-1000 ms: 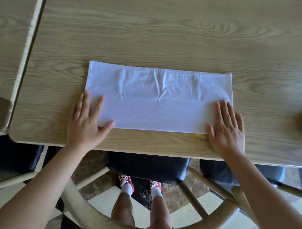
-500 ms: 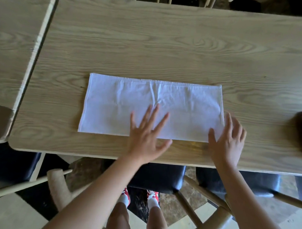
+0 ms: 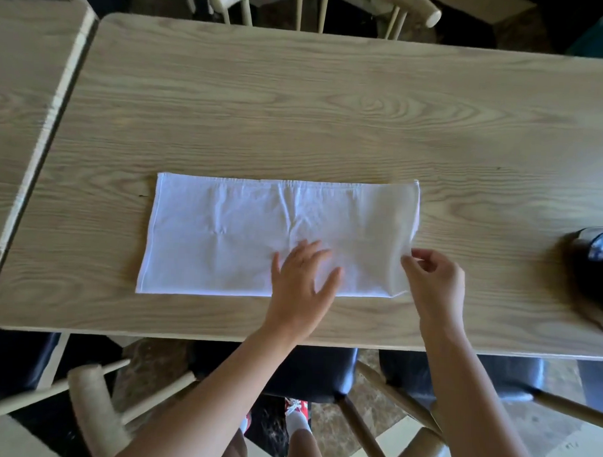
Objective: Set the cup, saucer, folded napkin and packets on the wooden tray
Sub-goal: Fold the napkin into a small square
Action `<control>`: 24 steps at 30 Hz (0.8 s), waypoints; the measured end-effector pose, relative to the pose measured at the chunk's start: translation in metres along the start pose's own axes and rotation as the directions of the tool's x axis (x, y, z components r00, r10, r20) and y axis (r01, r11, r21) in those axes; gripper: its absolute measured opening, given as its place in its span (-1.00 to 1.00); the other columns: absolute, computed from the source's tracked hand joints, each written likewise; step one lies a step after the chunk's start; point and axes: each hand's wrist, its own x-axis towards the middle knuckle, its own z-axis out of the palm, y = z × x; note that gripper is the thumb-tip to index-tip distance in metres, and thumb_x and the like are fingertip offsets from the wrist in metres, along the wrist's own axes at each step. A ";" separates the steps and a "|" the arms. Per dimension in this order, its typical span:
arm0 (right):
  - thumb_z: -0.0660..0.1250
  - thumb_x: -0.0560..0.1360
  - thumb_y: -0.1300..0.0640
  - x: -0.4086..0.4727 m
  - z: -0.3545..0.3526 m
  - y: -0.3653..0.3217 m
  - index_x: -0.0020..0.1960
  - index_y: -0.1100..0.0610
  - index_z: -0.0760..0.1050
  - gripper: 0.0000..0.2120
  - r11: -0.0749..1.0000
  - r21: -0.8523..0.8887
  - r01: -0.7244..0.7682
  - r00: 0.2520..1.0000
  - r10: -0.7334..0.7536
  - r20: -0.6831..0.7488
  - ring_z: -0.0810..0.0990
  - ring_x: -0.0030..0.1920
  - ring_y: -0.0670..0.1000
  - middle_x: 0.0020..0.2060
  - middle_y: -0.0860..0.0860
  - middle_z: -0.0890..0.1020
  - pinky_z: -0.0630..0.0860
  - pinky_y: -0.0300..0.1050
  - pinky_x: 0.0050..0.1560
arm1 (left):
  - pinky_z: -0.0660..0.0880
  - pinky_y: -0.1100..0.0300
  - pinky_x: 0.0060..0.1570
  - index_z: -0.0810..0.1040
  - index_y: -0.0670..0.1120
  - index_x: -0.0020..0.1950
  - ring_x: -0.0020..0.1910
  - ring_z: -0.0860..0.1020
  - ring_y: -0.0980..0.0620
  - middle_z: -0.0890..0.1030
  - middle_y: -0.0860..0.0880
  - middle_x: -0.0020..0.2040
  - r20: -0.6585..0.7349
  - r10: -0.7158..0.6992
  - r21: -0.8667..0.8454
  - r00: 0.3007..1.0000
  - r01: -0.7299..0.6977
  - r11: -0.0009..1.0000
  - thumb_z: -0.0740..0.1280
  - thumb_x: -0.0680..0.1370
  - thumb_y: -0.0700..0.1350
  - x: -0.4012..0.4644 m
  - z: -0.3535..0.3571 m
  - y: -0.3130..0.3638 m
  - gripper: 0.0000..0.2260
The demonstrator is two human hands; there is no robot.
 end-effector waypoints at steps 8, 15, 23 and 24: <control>0.38 0.41 0.08 -0.046 0.029 -0.047 -0.21 -0.03 0.57 -0.97 0.981 0.076 0.178 0.949 -0.191 0.252 0.45 -0.45 -0.11 -0.49 -0.04 0.56 0.33 -0.23 -0.35 | 0.31 0.20 -0.40 0.30 -0.12 -0.44 -0.45 0.35 0.03 0.32 -0.04 -0.47 0.043 -0.283 -0.440 0.958 0.272 0.856 0.37 0.36 -0.01 0.055 -0.018 0.050 -0.67; 0.26 0.45 0.23 -0.010 0.027 -0.061 -0.02 0.00 0.58 -0.79 0.954 0.030 0.299 0.925 -0.297 0.237 0.43 -0.42 -0.19 -0.26 -0.05 0.61 0.37 -0.22 -0.28 | 0.27 0.17 -0.31 0.51 -0.09 -0.27 -0.38 0.34 -0.02 0.42 -0.05 -0.39 0.045 -0.225 -0.425 0.973 0.222 0.878 0.27 0.49 -0.16 0.052 -0.027 0.020 -0.86; 0.06 0.31 -0.10 0.071 0.080 -0.138 0.31 0.01 0.43 -0.40 0.703 -0.224 0.675 0.604 -0.352 0.715 0.38 0.34 0.05 0.31 0.02 0.48 0.23 0.15 0.37 | 0.18 0.30 -0.45 0.34 0.18 0.36 -0.42 0.26 0.05 0.35 -0.10 -0.37 0.017 -0.054 -0.408 0.998 0.056 0.911 0.18 0.51 -0.25 0.040 -0.049 0.012 -0.51; 0.10 0.41 -0.06 0.073 0.085 -0.143 0.30 0.04 0.45 -0.50 0.695 -0.230 0.681 0.583 -0.324 0.745 0.42 0.30 0.04 0.29 0.03 0.50 0.27 0.07 0.35 | 0.16 0.30 -0.46 0.35 0.16 0.37 -0.43 0.23 0.06 0.32 -0.11 -0.38 0.009 -0.036 -0.399 0.999 0.037 0.916 0.18 0.51 -0.25 0.039 -0.052 0.010 -0.52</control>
